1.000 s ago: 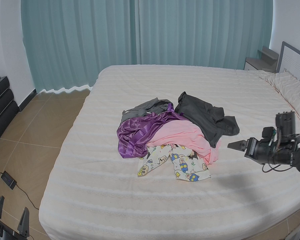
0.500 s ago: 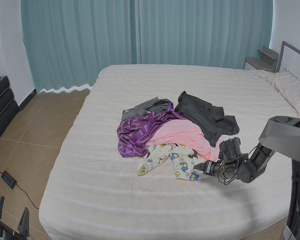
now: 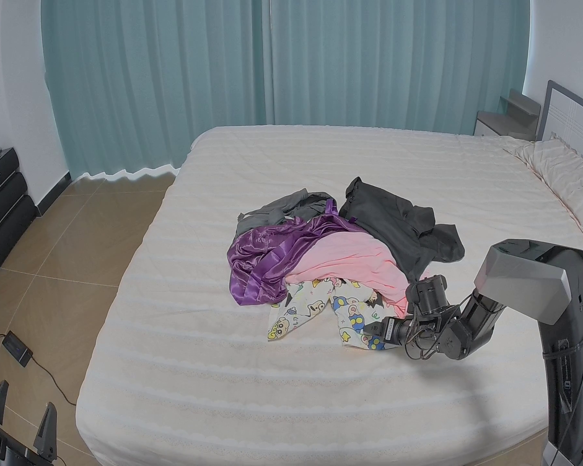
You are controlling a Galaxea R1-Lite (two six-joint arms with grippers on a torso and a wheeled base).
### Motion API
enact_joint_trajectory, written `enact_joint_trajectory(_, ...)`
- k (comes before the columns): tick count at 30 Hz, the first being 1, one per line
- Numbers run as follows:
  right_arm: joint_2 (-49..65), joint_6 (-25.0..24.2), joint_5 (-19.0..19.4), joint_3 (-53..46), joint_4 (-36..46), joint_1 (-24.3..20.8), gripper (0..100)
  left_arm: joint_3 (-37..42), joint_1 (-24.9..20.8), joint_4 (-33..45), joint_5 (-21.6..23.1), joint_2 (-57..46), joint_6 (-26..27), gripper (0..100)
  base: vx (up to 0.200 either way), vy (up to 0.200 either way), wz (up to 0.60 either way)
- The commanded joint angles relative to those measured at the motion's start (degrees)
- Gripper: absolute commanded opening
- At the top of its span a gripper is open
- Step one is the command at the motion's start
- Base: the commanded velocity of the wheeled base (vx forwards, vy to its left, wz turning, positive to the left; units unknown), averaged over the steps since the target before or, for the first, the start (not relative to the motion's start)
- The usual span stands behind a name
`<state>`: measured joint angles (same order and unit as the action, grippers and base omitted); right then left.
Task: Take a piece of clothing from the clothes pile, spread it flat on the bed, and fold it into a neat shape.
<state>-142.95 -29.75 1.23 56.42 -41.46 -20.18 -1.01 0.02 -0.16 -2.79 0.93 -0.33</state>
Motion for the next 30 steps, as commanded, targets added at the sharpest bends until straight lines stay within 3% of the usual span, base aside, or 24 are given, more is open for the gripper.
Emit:
enact_joint_trajectory(1,-0.58,0.48,-0.35,0.97,-0.55,-1.18,100,1.01,0.06,-0.02,-0.02,-0.75,-0.02,100,0.000,0.000,0.00)
enact_joint_trajectory(2,-0.49,0.83,-0.97,0.89,-0.64,-1.36,0,1.01,0.06,-0.02,-0.02,-0.75,-0.02,100,0.000,0.000,0.00)
enact_joint_trajectory(6,0.12,3.20,-2.29,0.01,-0.99,-1.45,0,1.01,0.06,-0.02,-0.02,-0.75,-0.02,100,0.000,0.000,0.00)
enact_joint_trajectory(19,9.18,2.85,-1.67,-7.90,-1.43,-1.18,0,1.01,0.06,-0.02,0.07,-0.75,0.24,100,0.000,0.000,0.00)
enact_joint_trajectory(25,15.24,2.67,0.53,-15.55,-3.28,-1.27,0,1.01,0.06,-0.02,0.07,-0.75,0.24,100,0.000,0.000,0.00)
enact_joint_trajectory(30,23.68,2.06,3.69,-26.27,-11.54,-1.27,0,1.01,0.06,-0.11,0.59,-0.75,0.24,100,0.000,0.000,0.00)
